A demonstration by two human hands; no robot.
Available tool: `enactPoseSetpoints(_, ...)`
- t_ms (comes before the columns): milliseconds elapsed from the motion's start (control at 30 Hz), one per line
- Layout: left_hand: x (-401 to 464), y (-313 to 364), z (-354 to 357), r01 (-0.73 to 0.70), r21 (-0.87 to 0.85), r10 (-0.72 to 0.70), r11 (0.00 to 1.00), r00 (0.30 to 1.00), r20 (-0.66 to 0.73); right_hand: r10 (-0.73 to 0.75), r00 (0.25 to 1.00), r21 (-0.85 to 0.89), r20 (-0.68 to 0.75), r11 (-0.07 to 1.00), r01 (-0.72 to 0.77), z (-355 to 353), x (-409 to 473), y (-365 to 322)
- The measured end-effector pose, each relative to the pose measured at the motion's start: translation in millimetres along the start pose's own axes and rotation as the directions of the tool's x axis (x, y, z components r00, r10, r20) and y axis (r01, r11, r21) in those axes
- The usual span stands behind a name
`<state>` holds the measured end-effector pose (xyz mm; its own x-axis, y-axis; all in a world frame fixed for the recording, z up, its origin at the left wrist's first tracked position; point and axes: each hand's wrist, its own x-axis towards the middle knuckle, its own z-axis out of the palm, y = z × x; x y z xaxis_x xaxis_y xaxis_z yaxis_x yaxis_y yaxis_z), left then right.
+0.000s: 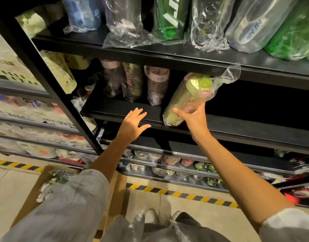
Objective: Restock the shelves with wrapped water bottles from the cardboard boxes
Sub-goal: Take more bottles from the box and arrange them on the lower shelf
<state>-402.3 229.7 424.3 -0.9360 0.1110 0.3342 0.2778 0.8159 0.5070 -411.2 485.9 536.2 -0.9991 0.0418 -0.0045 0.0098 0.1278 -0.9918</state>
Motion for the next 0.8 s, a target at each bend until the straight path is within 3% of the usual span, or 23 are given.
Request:
enactPoseSetpoints(267,2,-6,3,0.009,-0.030,-0.008,0.999,1.000,0.023,0.098,0.994,-0.212,-0.038,0.972,-0.104,15,42,-2)
enactPoseSetpoints(400,3,-6,2,0.011,-0.053,-0.009,0.999,0.999,0.034,0.289,0.952,-0.228,-0.097,0.925,-0.304,22,60,-12)
enactPoseSetpoints(467,3,-7,1,0.014,-0.060,-0.012,0.998,0.999,0.038,0.377,0.925,-0.279,-0.046,0.885,-0.374,18,67,-12)
enactPoseSetpoints(567,3,-8,2,-0.006,-0.039,0.007,0.999,1.000,0.029,0.421,0.906,-0.390,0.041,0.842,-0.374,13,79,-3)
enactPoseSetpoints(800,2,-9,4,-0.054,0.041,0.055,0.998,0.998,-0.014,0.409,0.912,-0.381,-0.027,0.840,-0.387,25,100,5)
